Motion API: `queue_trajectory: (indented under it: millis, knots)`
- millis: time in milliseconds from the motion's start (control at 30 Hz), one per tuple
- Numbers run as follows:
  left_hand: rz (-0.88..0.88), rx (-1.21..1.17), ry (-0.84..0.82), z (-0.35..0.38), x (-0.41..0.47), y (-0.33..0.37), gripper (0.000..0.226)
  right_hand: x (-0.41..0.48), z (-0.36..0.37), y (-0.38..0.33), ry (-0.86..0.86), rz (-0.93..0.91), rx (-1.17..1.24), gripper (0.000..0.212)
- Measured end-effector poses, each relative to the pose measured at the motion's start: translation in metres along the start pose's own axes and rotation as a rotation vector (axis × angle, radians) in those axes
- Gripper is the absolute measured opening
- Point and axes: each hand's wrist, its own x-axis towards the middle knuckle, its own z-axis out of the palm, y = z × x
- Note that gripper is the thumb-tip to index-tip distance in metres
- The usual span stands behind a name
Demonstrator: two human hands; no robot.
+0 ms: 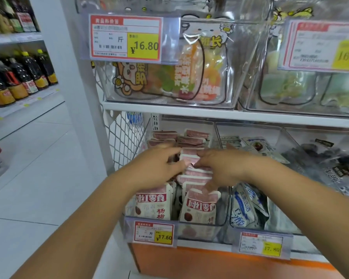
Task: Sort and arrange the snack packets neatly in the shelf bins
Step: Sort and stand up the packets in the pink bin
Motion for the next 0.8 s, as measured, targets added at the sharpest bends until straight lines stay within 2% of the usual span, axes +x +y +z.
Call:
queue_trajectory:
  millis: [67, 133, 267, 333, 500, 567, 667, 733, 800]
  knots:
    - [-0.009, 0.089, -0.102, -0.007, -0.017, 0.002, 0.083, -0.004, 0.001, 0.003, 0.026, -0.015, 0.016, 0.079]
    - [0.02, 0.245, -0.185, 0.001, -0.034, 0.005, 0.088, -0.009, -0.003, 0.003, 0.088, -0.042, 0.106, 0.07]
    - [0.051, 0.366, -0.025, 0.024, -0.05, 0.0, 0.081, -0.006, -0.003, -0.017, 0.336, -0.155, 0.12, 0.041]
    - [0.054, 0.396, 0.025, 0.028, -0.052, -0.004, 0.077, 0.001, 0.004, -0.027, 0.319, -0.208, 0.083, 0.039]
    - [0.024, 0.444, 0.024, 0.031, -0.046, -0.007, 0.066, 0.007, 0.012, -0.01, 0.316, -0.134, 0.053, 0.02]
    - [0.027, 0.429, 0.044, 0.034, -0.045, -0.007, 0.066, 0.007, 0.012, -0.01, 0.276, -0.163, 0.05, 0.025]
    - [0.044, 0.393, 0.061, 0.036, -0.045, -0.009, 0.067, 0.012, 0.006, -0.009, 0.318, -0.164, 0.212, 0.033]
    - [0.047, 0.404, 0.054, 0.037, -0.044, -0.008, 0.067, 0.024, 0.008, -0.007, 0.33, -0.1, 0.104, 0.043]
    - [0.031, 0.398, 0.033, 0.039, -0.043, -0.006, 0.067, 0.035, 0.011, -0.007, 0.244, -0.067, -0.024, 0.047]
